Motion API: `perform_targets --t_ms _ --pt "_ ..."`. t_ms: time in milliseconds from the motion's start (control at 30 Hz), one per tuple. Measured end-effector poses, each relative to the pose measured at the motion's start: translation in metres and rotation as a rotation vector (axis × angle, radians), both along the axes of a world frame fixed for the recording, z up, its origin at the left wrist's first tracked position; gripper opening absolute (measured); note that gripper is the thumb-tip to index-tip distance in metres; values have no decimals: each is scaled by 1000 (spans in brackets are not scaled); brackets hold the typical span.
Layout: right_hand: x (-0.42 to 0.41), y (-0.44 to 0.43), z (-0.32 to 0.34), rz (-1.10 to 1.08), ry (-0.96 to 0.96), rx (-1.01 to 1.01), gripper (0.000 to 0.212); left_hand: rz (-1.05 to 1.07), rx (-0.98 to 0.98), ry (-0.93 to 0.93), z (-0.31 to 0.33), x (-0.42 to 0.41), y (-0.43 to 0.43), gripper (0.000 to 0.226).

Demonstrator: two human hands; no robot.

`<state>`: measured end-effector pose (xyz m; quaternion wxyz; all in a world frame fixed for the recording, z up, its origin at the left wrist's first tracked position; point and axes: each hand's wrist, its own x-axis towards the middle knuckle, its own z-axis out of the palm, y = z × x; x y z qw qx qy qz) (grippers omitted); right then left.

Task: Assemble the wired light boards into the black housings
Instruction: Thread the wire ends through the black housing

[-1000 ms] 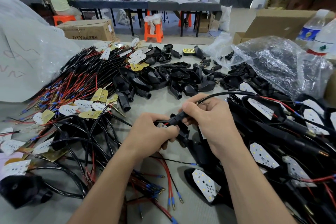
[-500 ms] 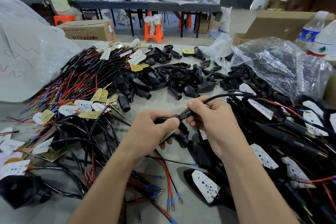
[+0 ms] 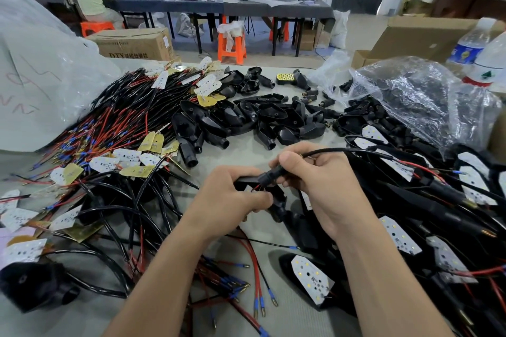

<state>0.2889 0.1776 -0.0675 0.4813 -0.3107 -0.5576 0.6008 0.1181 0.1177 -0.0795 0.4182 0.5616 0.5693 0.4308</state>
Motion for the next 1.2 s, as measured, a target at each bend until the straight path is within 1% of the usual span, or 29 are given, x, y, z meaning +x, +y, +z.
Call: perform_targets --t_ms 100,133,167,233,300,400,433,467,533,567,633,733,800,867,967,1067,1133,1200 --pt "-3 0 -2 -9 -21 -3 22 66 23 126 0 0 -2 24" --pt "-3 1 -3 -3 -18 -7 24 75 22 135 0 1 -2 23" --pt "-3 1 -3 11 -9 -10 24 74 11 103 0 2 -2 22" --pt "-4 -1 -3 49 -1 -1 17 64 -20 -3 1 4 -2 17" --pt "-8 -3 -5 36 -56 15 12 99 -21 -24 -1 8 -3 12" --pt "-14 -6 -12 -28 -146 9 17 156 -19 -13 -4 13 -3 13" --pt "-14 -6 -12 -36 -162 15 16 155 -18 -32 -2 15 -3 16" --pt "-14 -5 -12 -42 -165 21 15 147 -15 -70 -1 15 -2 24" --pt "-13 -4 -8 -96 -150 33 16 124 -22 -191 1 12 0 44" --pt "-12 -3 -6 -150 -145 53 16 107 -28 -244 2 9 1 49" --pt "-11 -1 -3 -267 -115 113 15 58 -32 -267 3 0 1 48" --pt "-9 2 -2 -371 -62 137 12 15 -39 -285 4 -6 0 37" --pt "-10 1 -4 -371 -42 118 11 49 -26 -331 2 -4 1 35" --pt "-12 0 -5 -341 -10 64 13 122 -1 -343 0 -2 3 38" --pt "-12 2 -6 -349 16 -12 16 232 32 -340 0 1 5 50" --pt "-13 2 -8 -420 -17 6 14 356 25 -315 0 5 6 74" --pt "-16 0 -10 -469 -87 33 10 454 5 -265 -2 5 7 90" --pt "-18 -2 -11 -529 -192 73 11 536 30 -151 -3 7 6 98"
